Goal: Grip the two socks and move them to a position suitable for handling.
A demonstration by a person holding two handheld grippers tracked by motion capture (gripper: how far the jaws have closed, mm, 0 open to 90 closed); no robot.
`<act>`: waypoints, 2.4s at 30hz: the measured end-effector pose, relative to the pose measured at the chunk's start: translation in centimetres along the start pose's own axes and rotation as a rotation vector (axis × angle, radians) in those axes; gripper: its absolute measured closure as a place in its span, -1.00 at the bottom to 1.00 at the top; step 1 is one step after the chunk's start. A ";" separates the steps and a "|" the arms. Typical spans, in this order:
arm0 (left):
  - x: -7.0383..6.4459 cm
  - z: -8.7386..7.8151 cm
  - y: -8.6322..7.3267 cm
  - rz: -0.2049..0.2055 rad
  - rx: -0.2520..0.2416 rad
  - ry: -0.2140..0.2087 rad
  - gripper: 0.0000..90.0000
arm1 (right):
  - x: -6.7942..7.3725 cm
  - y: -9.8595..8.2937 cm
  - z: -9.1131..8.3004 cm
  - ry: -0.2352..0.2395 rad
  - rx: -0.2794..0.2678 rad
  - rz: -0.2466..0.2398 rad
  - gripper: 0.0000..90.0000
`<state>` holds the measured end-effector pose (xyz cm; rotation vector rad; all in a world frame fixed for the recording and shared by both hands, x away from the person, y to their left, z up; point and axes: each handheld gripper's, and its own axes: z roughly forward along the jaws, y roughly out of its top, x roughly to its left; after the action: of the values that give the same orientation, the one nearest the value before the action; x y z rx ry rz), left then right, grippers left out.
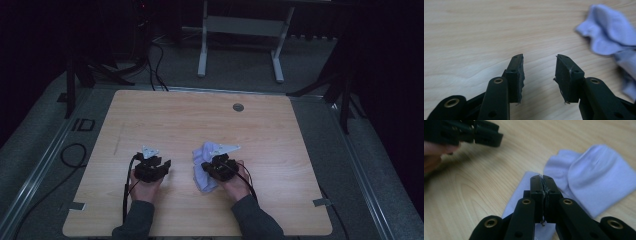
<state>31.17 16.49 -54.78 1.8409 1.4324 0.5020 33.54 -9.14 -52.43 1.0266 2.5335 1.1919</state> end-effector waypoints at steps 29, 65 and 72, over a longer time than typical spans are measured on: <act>-7.1 0.7 -0.1 0.244 0.022 -0.241 0.99 | -0.9 0.8 -3.5 -0.038 -0.074 -0.003 0.95; -5.6 0.6 -1.2 0.325 0.176 -0.198 0.99 | -3.2 -2.5 -5.6 -0.132 -0.055 0.034 0.95; -5.4 0.3 -1.3 0.331 0.178 -0.186 0.98 | -3.5 -3.8 -5.2 -0.137 -0.008 0.044 0.95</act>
<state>28.91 11.45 -55.30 2.2216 1.0824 0.3593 32.13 -16.33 -52.22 1.1270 2.4115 1.1012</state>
